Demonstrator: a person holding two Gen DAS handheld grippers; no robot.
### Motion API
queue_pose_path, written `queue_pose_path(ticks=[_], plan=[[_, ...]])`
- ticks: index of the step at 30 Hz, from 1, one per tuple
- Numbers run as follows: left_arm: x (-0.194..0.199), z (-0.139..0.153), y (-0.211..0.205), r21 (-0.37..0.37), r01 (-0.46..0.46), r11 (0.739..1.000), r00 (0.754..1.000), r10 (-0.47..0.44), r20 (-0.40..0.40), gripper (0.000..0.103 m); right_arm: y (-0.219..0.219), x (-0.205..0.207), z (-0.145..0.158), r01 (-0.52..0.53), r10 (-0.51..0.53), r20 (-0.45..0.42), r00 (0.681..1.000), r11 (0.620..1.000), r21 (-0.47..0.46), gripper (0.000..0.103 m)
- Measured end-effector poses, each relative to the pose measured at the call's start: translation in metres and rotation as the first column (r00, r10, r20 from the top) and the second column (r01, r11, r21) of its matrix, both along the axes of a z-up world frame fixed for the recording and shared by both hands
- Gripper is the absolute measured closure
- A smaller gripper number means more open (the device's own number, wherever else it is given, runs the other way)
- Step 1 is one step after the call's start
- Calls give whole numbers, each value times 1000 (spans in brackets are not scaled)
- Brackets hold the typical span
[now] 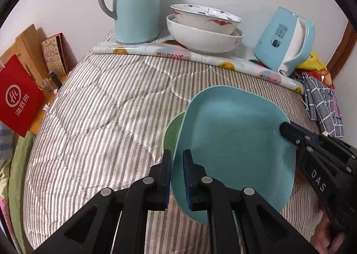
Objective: Organize plates and bowls
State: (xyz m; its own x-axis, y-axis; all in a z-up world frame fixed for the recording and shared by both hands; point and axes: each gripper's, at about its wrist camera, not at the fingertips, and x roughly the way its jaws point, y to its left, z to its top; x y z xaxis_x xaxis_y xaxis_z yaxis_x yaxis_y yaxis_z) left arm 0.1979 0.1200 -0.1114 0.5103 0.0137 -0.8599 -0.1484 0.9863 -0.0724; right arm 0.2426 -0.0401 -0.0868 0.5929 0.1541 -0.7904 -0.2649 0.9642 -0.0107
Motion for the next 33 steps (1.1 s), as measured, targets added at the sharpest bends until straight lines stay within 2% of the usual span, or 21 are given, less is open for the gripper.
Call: queue_pose_path(ticks=[7, 15, 27, 30, 33], plan=[[3, -12, -3, 0, 3, 1000, 999, -2, -41, 92, -1, 17, -11, -24, 24, -24, 999, 1000, 1, 97], [2, -13, -4, -15, 7, 1000, 998, -8, -58, 92, 5, 16, -12, -56, 56, -12, 998, 998, 19, 77], [-15, -11, -3, -62, 45, 997, 998, -48, -52, 91, -1, -9, -26, -38, 38, -48, 998, 999, -1, 76], [-20, -8, -3, -75, 58, 995, 997, -61, -42, 87, 2, -7, -31, -29, 29, -44, 999, 1000, 5, 81], [-21, -3, -3, -35, 47, 998, 998, -48, -35, 70, 4, -7, -30, -36, 38, -55, 998, 999, 22, 81]])
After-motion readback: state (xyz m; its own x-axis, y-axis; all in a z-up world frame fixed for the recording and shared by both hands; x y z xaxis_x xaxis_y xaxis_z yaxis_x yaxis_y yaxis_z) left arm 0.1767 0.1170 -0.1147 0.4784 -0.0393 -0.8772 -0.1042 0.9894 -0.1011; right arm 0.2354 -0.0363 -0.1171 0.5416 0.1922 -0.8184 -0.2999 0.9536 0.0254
